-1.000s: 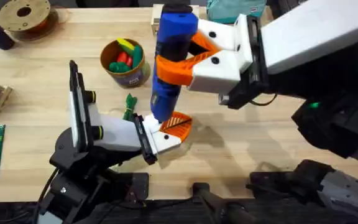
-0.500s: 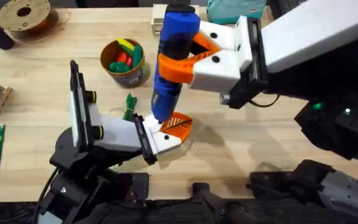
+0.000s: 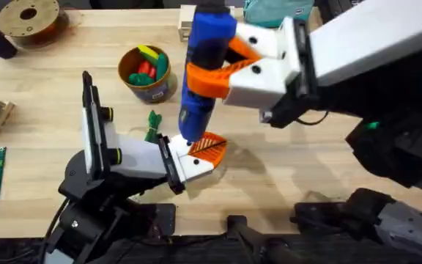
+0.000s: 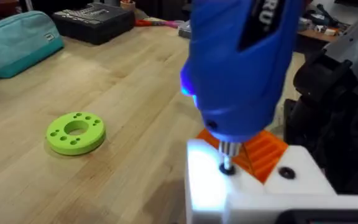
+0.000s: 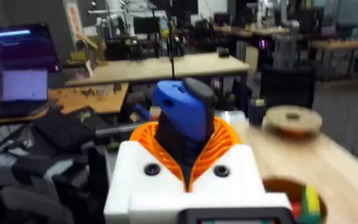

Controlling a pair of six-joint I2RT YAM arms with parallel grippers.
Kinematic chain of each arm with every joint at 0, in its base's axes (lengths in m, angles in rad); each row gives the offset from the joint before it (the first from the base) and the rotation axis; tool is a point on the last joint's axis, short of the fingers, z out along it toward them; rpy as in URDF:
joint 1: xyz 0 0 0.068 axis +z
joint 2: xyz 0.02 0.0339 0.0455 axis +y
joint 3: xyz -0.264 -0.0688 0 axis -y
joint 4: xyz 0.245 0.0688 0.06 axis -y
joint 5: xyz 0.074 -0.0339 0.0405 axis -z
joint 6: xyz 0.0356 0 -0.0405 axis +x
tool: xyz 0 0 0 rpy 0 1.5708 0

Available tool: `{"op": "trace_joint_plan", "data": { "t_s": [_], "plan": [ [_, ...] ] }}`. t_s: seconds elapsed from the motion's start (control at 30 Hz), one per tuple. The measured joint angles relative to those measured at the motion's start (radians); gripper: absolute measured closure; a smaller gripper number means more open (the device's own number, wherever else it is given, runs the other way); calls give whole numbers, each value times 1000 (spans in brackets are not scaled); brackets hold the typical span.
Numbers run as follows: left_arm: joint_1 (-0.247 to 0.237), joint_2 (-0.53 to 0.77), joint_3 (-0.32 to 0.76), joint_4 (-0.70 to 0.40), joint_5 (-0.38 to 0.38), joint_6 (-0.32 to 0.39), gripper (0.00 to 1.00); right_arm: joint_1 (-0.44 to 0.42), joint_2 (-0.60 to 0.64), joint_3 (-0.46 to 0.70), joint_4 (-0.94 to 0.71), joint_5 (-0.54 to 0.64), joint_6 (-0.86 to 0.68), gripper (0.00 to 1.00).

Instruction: Pick up the gripper from the table and insert it into the empty holder that is missing its gripper. Then pick up a screw, insert it into the mounting hole, and use the screwdriver to tighten it. Finally, clean up the table by picking up the vegetable and placing it into the bucket.

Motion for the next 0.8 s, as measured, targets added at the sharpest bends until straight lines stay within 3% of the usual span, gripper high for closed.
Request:
{"op": "trace_joint_plan", "data": {
  "t_s": [0.17, 0.27, 0.4, 0.53, 0.7, 0.8],
  "plan": [
    [0, 0, 0, 0, -3, 0, 997, -68, 10, -8, 387, 24, 120, 971],
    [0, 0, 0, 0, -3, 0, 997, -131, -14, -7, 415, 33, 191, 971],
    [0, 0, 0, 0, -3, 0, 997, -164, -7, -7, 346, 28, 225, 971],
    [0, 0, 0, 0, -3, 0, 997, -183, -5, -7, 183, 25, 161, 971],
    [0, 0, 0, 0, -3, 0, 997, -251, 0, -7, -135, 28, -68, 971],
    [0, 0, 0, 0, -3, 0, 997, -321, 6, -8, -231, 68, -254, 971]
  ]
}}
